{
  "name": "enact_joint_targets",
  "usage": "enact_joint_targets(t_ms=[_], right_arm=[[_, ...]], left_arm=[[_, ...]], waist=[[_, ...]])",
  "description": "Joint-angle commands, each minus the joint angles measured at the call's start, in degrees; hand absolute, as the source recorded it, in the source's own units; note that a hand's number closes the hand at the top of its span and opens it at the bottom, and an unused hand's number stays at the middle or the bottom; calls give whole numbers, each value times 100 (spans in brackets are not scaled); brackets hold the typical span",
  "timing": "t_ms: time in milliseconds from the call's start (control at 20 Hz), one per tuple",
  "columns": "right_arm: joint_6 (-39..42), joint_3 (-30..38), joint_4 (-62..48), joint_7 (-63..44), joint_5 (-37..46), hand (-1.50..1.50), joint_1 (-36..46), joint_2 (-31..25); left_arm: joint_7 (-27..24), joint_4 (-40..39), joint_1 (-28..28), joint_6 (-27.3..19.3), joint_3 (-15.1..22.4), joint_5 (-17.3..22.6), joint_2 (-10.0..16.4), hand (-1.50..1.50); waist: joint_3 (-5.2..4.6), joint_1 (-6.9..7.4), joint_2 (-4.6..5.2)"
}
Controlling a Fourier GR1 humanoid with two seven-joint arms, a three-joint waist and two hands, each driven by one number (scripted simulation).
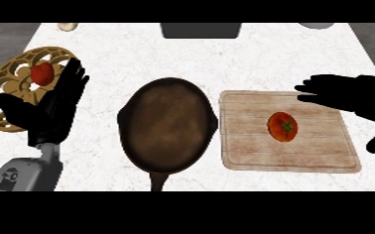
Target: Pick the tomato from the cutting board and place it in the pan
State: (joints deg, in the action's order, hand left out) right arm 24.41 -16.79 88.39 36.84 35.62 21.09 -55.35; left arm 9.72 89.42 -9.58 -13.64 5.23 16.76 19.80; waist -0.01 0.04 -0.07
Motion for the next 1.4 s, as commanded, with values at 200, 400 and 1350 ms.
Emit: enact_joint_targets(t_ms=[200,400,1350], right_arm=[[-316,183,1126,-671,909,-150,-567,144],[-102,580,1270,-572,1026,-150,-855,360],[294,362,877,-869,2638,-150,-588,1945]], left_arm=[[-84,-433,-233,-44,-93,-246,-259,0],[-201,-362,-100,115,-113,-381,-400,0],[224,96,16,557,-587,-582,-502,0]], waist=[[-2,-75,-2],[0,-32,4],[1,9,9]])
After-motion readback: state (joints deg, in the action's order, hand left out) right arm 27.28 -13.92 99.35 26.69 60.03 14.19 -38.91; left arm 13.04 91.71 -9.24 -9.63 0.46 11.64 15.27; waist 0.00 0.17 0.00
